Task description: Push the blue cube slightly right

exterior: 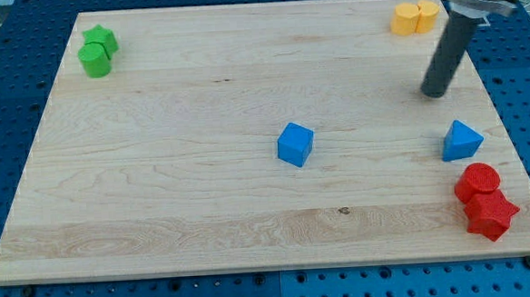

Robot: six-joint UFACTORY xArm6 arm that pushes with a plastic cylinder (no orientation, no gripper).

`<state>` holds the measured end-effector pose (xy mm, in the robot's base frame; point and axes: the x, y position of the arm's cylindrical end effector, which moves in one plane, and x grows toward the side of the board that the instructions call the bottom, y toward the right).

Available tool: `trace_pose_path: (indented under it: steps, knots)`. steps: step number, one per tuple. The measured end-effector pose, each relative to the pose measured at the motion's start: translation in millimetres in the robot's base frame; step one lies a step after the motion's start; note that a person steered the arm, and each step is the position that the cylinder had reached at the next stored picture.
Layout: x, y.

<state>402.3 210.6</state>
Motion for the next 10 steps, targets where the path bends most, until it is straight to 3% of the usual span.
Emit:
trace_pose_path:
  steps: [5, 6, 8, 10]
  knots:
    - [-1, -241]
    - [26, -272]
    - [67, -275]
    - [82, -215]
